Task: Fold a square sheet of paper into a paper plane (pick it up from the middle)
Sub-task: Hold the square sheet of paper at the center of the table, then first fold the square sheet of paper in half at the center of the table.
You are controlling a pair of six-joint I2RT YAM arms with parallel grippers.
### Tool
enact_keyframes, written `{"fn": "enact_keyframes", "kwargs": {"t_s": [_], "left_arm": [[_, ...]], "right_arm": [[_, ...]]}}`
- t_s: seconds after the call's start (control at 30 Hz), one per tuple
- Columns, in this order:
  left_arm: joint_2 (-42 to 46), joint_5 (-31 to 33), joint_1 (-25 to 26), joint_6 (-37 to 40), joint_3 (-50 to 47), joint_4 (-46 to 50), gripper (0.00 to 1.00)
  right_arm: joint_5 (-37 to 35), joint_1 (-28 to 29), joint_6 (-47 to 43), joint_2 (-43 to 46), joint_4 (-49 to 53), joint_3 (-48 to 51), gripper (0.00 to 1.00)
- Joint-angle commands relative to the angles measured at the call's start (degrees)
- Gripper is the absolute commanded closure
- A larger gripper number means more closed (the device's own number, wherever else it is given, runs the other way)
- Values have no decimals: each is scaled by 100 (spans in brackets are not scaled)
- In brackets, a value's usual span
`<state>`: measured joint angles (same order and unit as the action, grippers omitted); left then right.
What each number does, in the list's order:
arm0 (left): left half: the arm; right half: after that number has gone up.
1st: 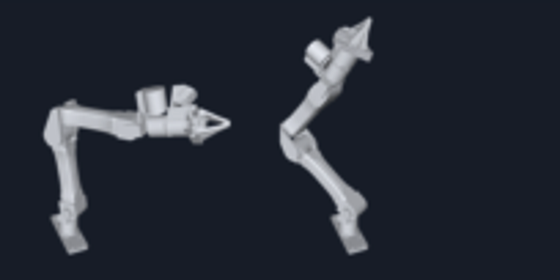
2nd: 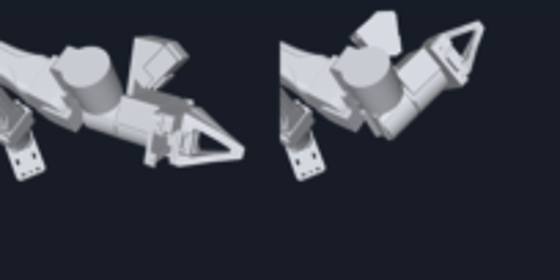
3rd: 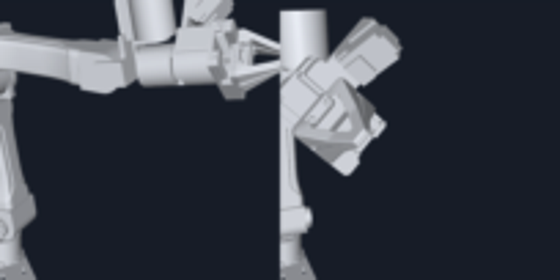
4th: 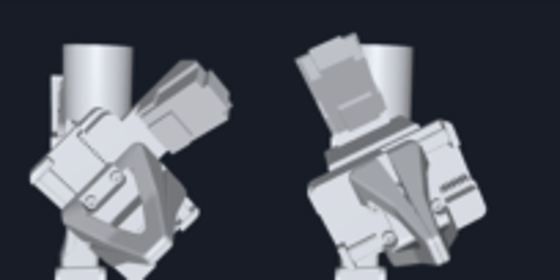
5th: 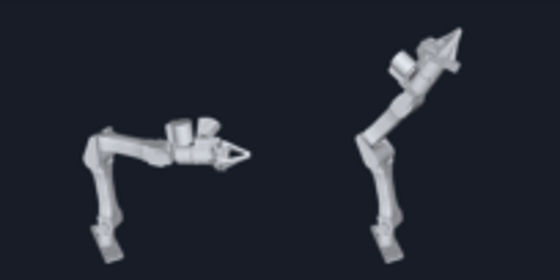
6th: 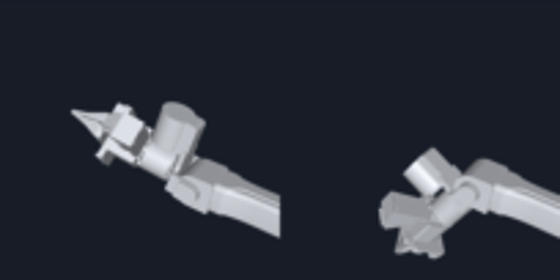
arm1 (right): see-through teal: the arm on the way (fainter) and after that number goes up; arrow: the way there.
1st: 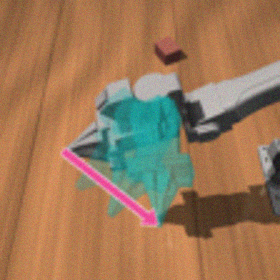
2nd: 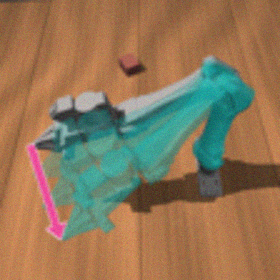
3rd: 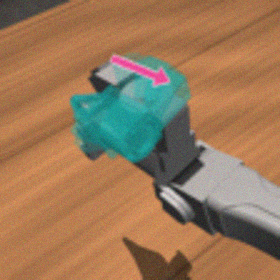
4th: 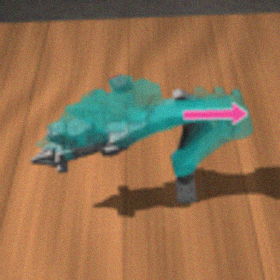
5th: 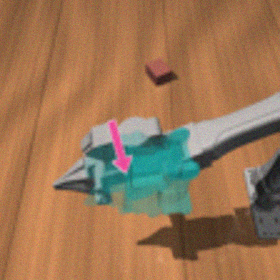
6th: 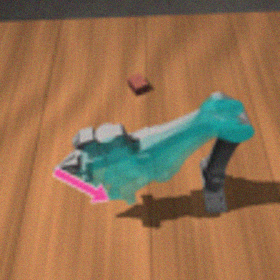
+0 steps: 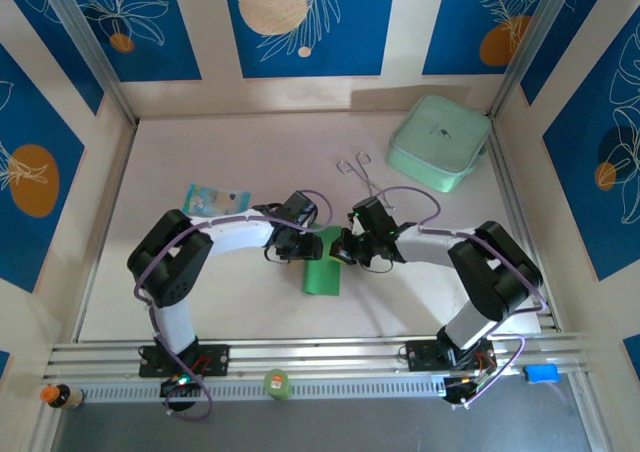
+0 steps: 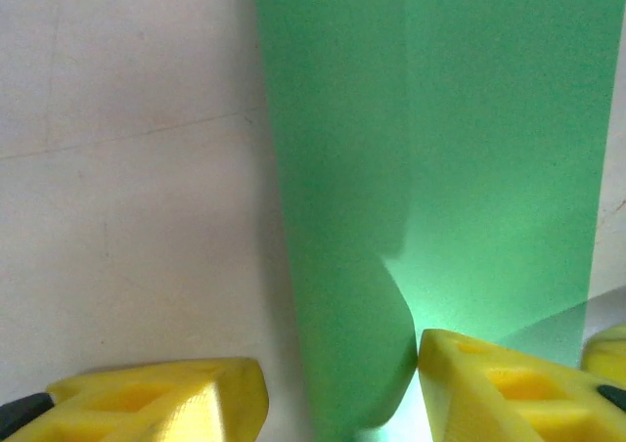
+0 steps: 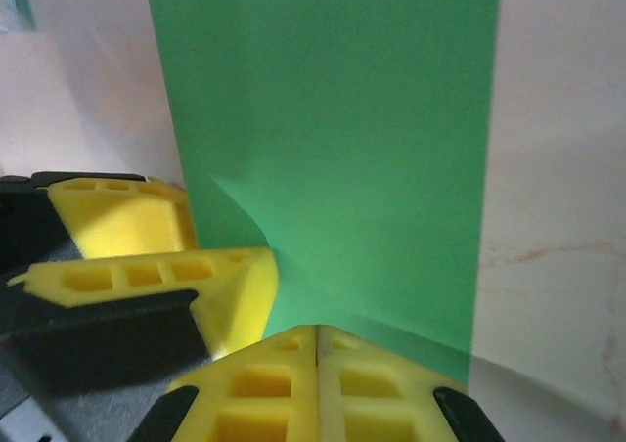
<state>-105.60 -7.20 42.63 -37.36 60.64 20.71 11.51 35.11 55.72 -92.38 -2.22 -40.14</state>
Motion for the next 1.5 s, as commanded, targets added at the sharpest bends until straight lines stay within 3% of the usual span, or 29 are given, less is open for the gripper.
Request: {"fn": "enact_keyframes", "kwargs": {"t_s": [0.0,0.33,0.7,0.8,0.87,1.0,1.1,1.27,1.47], "left_arm": [[-885,325,-1,170,-306,-999,44],[-855,240,6,82,-340,-1082,44],[560,236,-34,-323,-343,-966,37],[942,-75,-129,-357,-382,-1081,37],[1022,-695,-182,-273,-404,-1431,42],[900,-1570,-326,-533,-499,-2188,64],[695,-1765,-452,-681,-510,-2416,80],[365,-2059,-687,-891,-562,-2873,91],[-13,-2468,-821,-1112,-597,-3248,97]], "right_arm": [[-129,83,-42,-176,-26,-144,100],[-471,80,-253,-612,155,231,100],[292,-504,-2195,-846,669,-221,100],[611,-636,-2381,-963,684,-326,100],[643,-647,-2365,-1007,715,-378,100],[599,-685,-2340,-1059,810,-424,100],[576,-746,-2265,-1054,869,-408,100],[598,-805,-2182,-1037,840,-363,100],[616,-812,-2144,-1012,818,-340,100]]}}
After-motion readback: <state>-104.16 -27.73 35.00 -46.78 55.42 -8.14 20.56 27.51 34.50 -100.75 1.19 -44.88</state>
